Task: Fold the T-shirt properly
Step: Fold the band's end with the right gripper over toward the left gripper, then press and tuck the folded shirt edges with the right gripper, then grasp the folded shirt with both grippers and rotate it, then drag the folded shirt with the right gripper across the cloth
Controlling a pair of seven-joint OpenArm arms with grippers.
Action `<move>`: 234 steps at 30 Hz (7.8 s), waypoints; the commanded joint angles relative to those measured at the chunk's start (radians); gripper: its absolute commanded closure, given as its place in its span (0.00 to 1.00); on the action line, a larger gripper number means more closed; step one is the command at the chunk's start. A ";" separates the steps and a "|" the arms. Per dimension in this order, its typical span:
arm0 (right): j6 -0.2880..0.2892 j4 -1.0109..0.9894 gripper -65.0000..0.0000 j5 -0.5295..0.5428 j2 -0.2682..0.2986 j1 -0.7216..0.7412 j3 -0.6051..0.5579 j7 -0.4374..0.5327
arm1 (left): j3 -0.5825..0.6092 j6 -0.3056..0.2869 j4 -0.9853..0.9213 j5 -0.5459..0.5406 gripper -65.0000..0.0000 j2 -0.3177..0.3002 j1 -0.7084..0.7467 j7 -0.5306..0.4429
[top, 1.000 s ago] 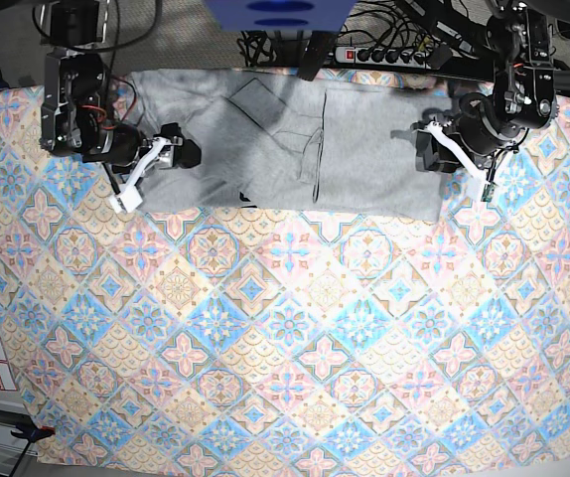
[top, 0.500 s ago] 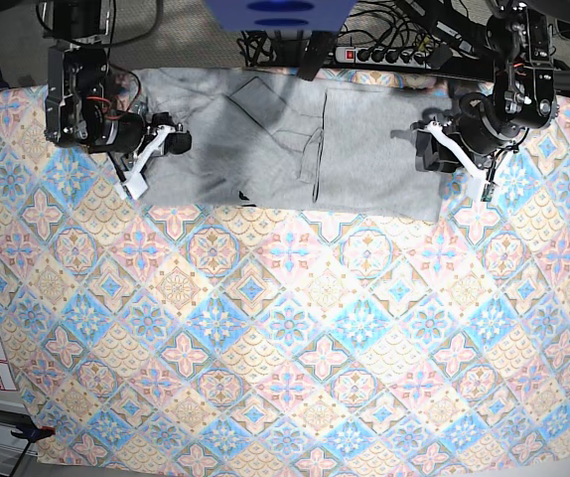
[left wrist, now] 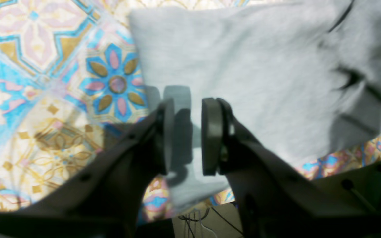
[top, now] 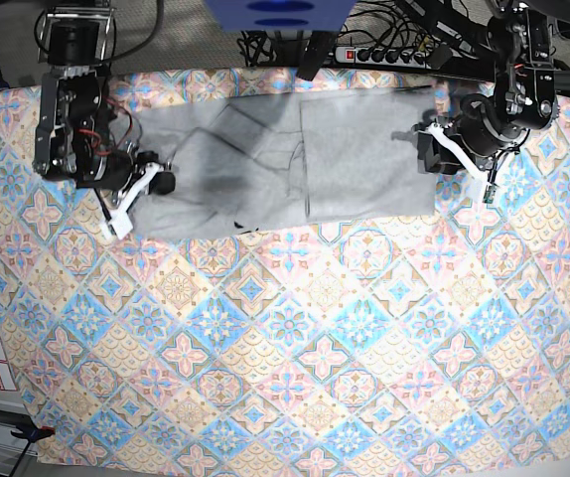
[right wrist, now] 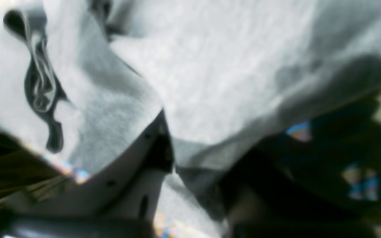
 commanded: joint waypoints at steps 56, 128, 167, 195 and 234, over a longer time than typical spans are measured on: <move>0.007 0.328 1.00 -0.039 -0.153 0.288 -0.822 -0.001 | -0.122 0.001 0.015 -0.001 0.76 0.055 0.001 -0.016; 0.007 -0.005 0.86 -0.044 -0.150 0.471 -0.998 0.148 | -0.114 -0.001 0.070 -0.010 0.76 0.057 0.004 -0.013; 0.002 -0.336 0.96 -0.045 -0.150 0.503 -0.762 0.314 | 0.303 0.002 0.052 0.036 1.00 -0.008 -0.013 -0.011; 0.005 -0.384 0.96 -0.479 -0.090 0.452 -0.753 0.223 | 0.447 0.002 -0.162 0.446 1.00 0.018 -0.178 -0.016; 0.007 0.380 0.96 -0.301 -0.029 0.070 -0.645 0.030 | 0.016 0.005 0.044 0.812 1.00 0.245 -0.116 -0.232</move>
